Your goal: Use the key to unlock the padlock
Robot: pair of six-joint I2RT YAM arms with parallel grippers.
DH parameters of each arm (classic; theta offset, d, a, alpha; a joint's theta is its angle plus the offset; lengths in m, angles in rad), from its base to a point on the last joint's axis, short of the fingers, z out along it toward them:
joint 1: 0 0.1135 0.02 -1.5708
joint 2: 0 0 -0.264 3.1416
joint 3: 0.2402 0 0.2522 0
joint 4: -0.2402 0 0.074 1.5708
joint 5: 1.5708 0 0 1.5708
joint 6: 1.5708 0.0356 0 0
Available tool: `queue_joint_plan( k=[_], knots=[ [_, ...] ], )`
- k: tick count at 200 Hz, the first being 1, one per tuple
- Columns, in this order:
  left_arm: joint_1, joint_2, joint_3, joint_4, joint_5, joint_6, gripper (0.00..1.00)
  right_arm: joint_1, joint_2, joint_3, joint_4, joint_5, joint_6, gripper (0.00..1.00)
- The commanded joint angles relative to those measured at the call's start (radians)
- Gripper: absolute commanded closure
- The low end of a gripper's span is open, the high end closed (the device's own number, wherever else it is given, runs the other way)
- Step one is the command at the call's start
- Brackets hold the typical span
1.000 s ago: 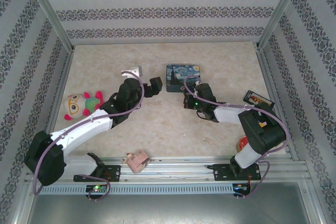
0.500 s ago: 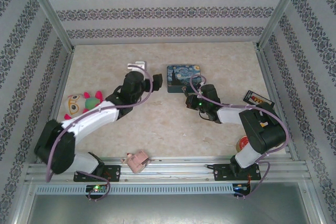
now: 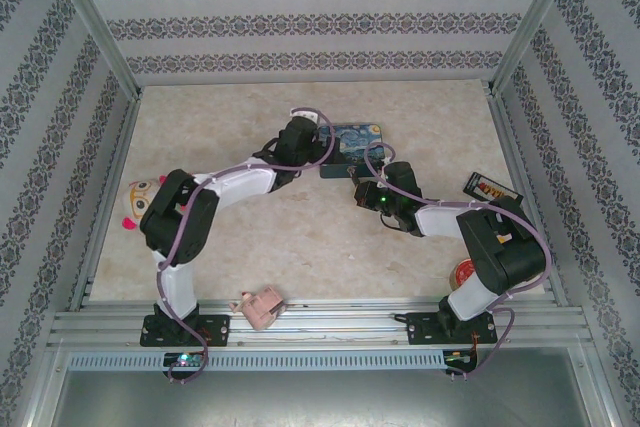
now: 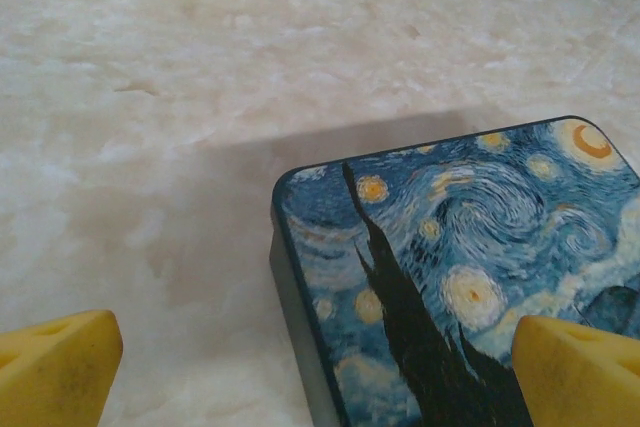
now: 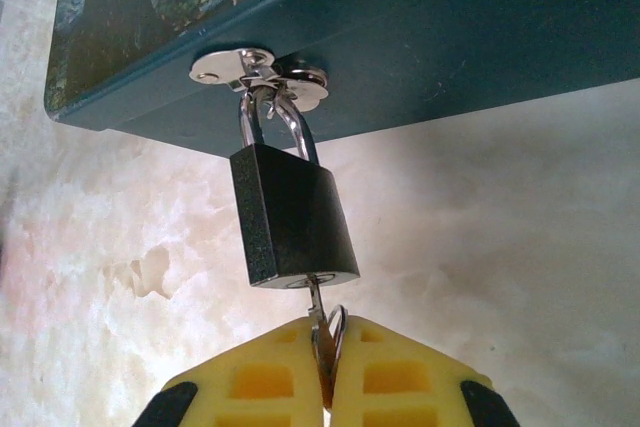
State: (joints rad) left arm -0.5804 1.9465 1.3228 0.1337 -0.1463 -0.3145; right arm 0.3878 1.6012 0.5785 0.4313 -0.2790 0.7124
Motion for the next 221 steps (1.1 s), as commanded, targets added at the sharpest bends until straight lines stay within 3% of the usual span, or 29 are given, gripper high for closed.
queue_joint_plan(
  k=[1,56,93,158,221],
  knots=[
    [0.008,0.061,0.084,-0.086,-0.02,0.044,0.01,-0.011,-0.017,-0.022,-0.028,-0.024,0.028,1.0],
    [0.007,0.147,0.175,-0.206,-0.019,0.065,0.01,-0.016,-0.054,-0.045,-0.049,-0.023,0.004,1.0],
    [0.004,0.159,0.17,-0.244,-0.002,0.087,0.01,-0.037,-0.036,-0.023,-0.037,-0.088,-0.019,1.0],
    [0.002,0.074,0.014,-0.235,0.043,0.02,0.01,-0.15,-0.009,-0.033,0.034,-0.307,0.047,1.0],
    [-0.004,-0.016,-0.1,-0.228,0.039,-0.021,0.01,-0.171,-0.06,-0.054,-0.001,-0.365,0.022,0.99]
  ],
)
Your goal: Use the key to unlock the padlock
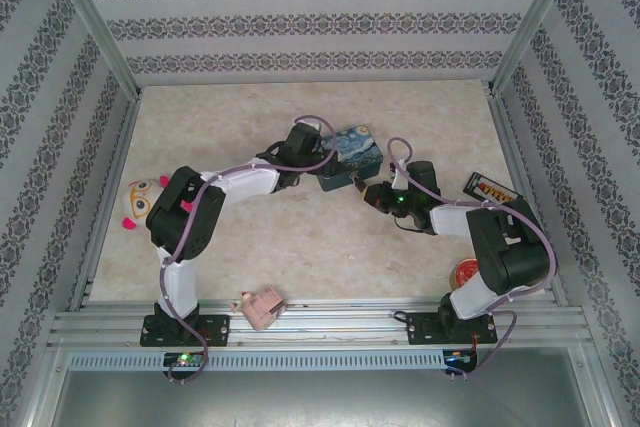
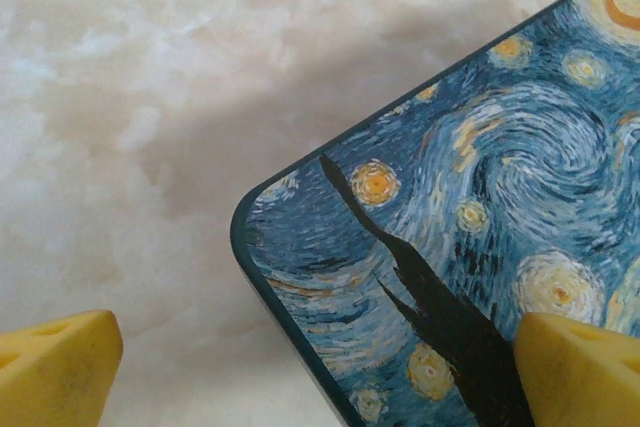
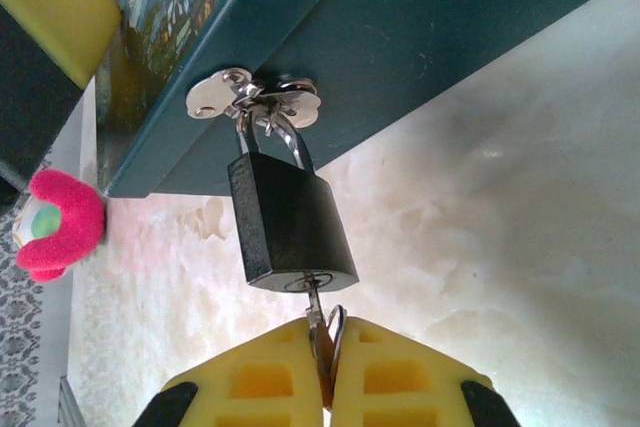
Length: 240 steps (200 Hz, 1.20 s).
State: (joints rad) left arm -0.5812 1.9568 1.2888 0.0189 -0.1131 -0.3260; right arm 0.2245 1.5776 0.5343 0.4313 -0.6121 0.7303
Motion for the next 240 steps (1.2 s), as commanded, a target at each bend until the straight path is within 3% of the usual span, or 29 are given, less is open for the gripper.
queue_joint_plan(
  k=[1,28,85,150,182,240],
  knots=[
    [-0.003,-0.028,-0.067,-0.114,0.006,-0.01,0.01,-0.007,-0.038,-0.01,-0.002,-0.032,0.004,0.99],
    [-0.003,-0.059,-0.082,-0.114,0.013,-0.026,0.01,0.032,-0.078,0.01,-0.077,0.002,-0.052,0.96],
    [-0.005,-0.186,-0.079,-0.142,0.12,-0.147,0.01,0.164,-0.2,0.07,-0.347,0.339,-0.251,0.95],
    [-0.054,-0.249,-0.078,-0.174,0.309,-0.308,0.0,0.196,-0.162,0.112,-0.314,0.337,-0.327,0.94],
    [-0.093,-0.218,-0.101,-0.153,0.36,-0.376,0.14,0.22,-0.125,0.135,-0.305,0.342,-0.366,0.94],
    [-0.121,-0.177,-0.136,-0.125,0.282,-0.535,0.4,0.245,-0.14,0.132,-0.293,0.357,-0.491,0.93]
  ],
)
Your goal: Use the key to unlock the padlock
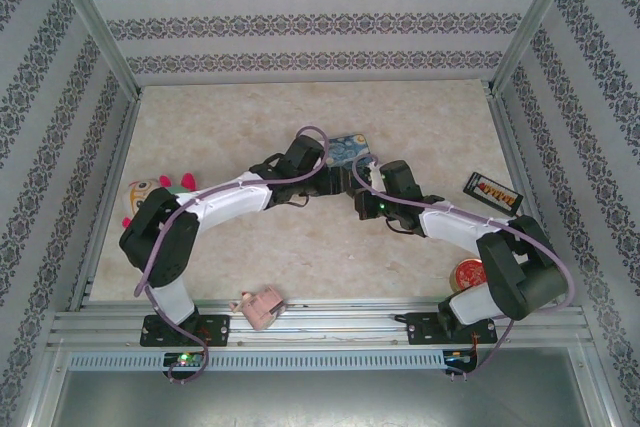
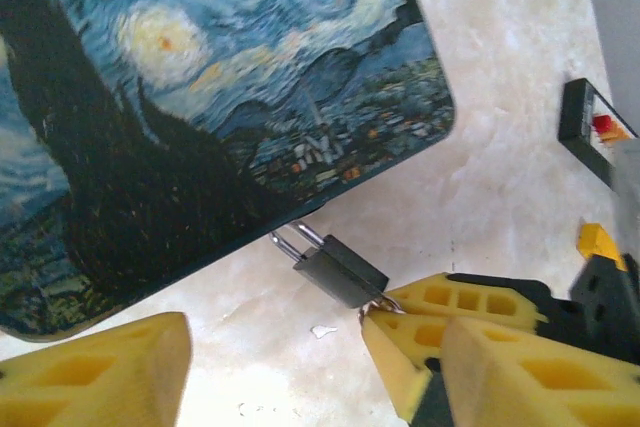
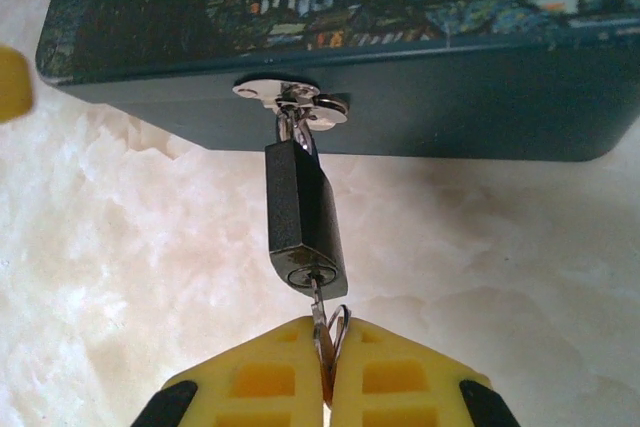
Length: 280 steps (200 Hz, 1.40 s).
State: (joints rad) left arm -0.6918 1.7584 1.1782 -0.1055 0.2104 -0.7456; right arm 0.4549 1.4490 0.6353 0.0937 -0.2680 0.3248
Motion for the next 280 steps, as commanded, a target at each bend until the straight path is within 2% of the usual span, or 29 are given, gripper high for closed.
queue_joint_plan(
  k=[1,52,136,149,169,209,227,263,280],
  knots=[
    [-0.01,0.022,-0.027,0.002,-0.043,-0.119,0.4,0.015,-0.012,0.031,0.044,0.013,-0.087,0.93],
    [-0.009,0.078,-0.014,0.059,-0.063,-0.273,0.42,0.036,-0.038,0.026,0.044,0.051,-0.13,0.93],
    [-0.011,0.156,0.023,0.138,-0.009,-0.364,0.48,0.121,-0.032,0.038,0.029,0.161,-0.165,0.92],
    [-0.011,0.141,-0.003,0.18,-0.007,-0.376,0.46,0.125,-0.029,0.041,0.028,0.17,-0.164,0.92],
    [-0.011,0.105,-0.035,0.213,-0.027,-0.383,0.33,0.126,-0.019,0.046,0.028,0.188,-0.158,0.92],
    [-0.009,0.071,-0.043,0.219,-0.036,-0.4,0.4,0.133,-0.009,0.047,0.034,0.203,-0.156,0.93],
    [-0.009,0.055,-0.074,0.285,-0.035,-0.426,0.42,0.136,-0.006,0.047,0.032,0.217,-0.153,0.93],
    [-0.009,-0.004,-0.101,0.283,-0.074,-0.422,0.3,0.137,-0.009,0.035,0.035,0.233,-0.144,0.94],
    [-0.005,0.001,-0.084,0.261,-0.075,-0.416,0.31,0.137,-0.015,0.03,0.039,0.233,-0.144,0.94]
  ],
)
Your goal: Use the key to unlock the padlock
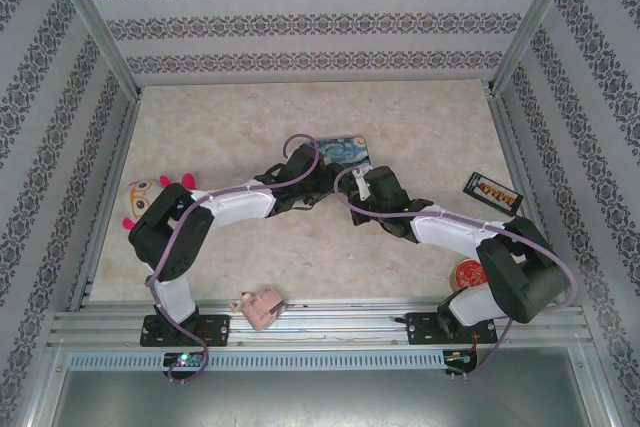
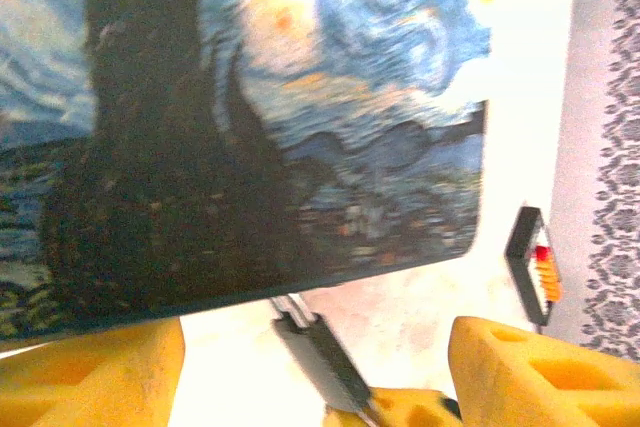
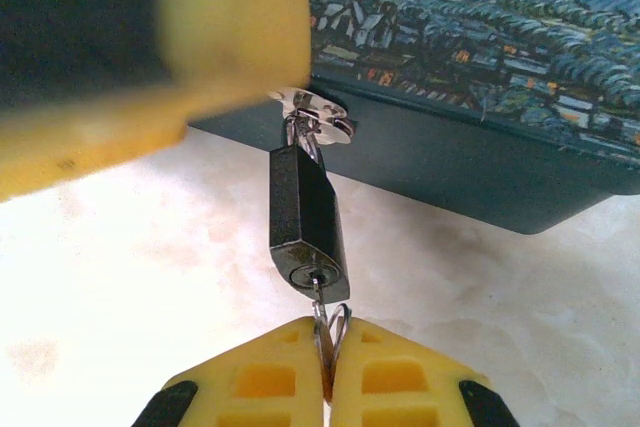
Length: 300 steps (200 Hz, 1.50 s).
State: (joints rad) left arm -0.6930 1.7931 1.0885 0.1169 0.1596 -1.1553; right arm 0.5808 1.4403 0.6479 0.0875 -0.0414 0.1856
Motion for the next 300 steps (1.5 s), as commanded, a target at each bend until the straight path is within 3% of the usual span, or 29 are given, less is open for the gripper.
queue_joint_plan(
  k=[1,37,84,135,184,273,300],
  knots=[
    [-0.004,-0.032,0.008,0.038,-0.023,-0.007,0.31,0.011,-0.007,0.018,0.046,0.006,-0.005,0.94],
    [-0.005,0.055,0.07,0.007,0.06,-0.035,0.37,0.014,-0.005,0.018,0.044,0.008,-0.008,0.94],
    [-0.006,0.106,0.106,-0.02,0.084,-0.027,0.43,0.031,0.009,0.024,0.055,0.02,-0.012,0.94],
    [-0.007,0.117,0.105,-0.017,0.101,-0.035,0.6,0.042,0.042,0.042,0.066,0.017,-0.009,0.94],
    [-0.011,0.1,0.092,-0.026,0.136,-0.038,0.64,0.056,0.066,0.061,0.089,0.037,-0.001,0.94],
    [-0.011,0.093,0.096,-0.013,0.172,-0.051,0.91,0.074,0.093,0.047,0.197,0.105,0.047,0.99],
    [-0.013,0.088,0.097,-0.013,0.191,-0.058,0.97,0.065,0.12,0.035,0.273,0.067,0.104,1.0]
  ],
)
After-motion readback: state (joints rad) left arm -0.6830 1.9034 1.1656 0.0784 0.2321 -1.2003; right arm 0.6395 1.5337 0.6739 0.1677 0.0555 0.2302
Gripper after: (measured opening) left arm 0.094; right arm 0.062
